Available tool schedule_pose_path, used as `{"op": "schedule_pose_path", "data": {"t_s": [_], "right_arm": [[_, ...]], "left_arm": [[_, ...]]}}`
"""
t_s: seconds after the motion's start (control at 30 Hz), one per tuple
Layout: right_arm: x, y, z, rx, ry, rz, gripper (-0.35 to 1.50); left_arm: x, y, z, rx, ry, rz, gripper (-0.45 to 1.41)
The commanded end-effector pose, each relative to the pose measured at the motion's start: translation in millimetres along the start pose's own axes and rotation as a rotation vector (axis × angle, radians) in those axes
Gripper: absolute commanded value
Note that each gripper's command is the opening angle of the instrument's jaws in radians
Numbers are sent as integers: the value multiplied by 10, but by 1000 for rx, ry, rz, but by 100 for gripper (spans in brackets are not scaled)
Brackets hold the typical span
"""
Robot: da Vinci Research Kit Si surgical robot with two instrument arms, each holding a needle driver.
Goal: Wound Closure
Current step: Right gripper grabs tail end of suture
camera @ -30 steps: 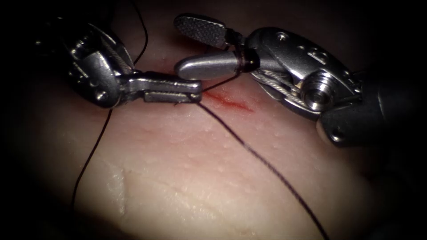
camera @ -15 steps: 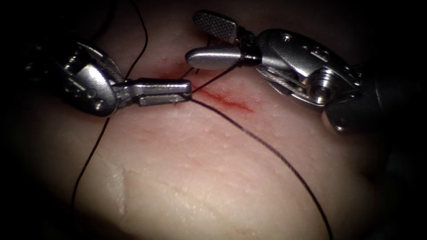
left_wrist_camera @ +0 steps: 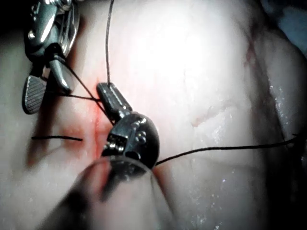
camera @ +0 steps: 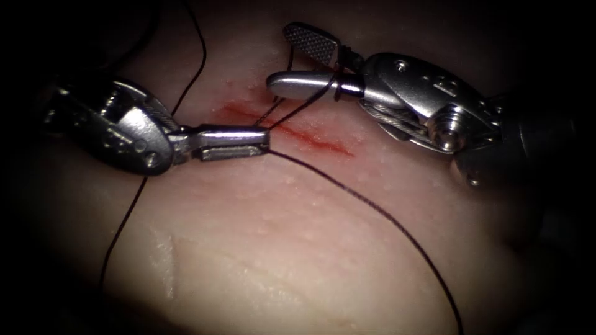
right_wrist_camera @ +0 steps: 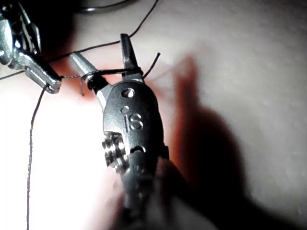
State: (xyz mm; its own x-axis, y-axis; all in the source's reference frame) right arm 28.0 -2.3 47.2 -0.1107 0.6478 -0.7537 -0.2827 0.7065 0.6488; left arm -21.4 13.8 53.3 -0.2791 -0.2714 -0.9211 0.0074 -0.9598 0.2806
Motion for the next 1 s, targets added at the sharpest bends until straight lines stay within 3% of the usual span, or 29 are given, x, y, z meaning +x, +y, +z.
{"op": "schedule_pose_path", "data": {"t_s": [0.03,0.6,1.0], "right_arm": [[-11,-3,4,-15,-13,26,78],[-35,6,-6,-143,-86,196,78],[-49,24,-9,-217,-87,274,89]], "left_arm": [[0,5,4,0,-4,-15,-45],[-9,-19,17,1,-59,-72,-45],[-21,-12,20,-17,-63,-81,-45]]}}
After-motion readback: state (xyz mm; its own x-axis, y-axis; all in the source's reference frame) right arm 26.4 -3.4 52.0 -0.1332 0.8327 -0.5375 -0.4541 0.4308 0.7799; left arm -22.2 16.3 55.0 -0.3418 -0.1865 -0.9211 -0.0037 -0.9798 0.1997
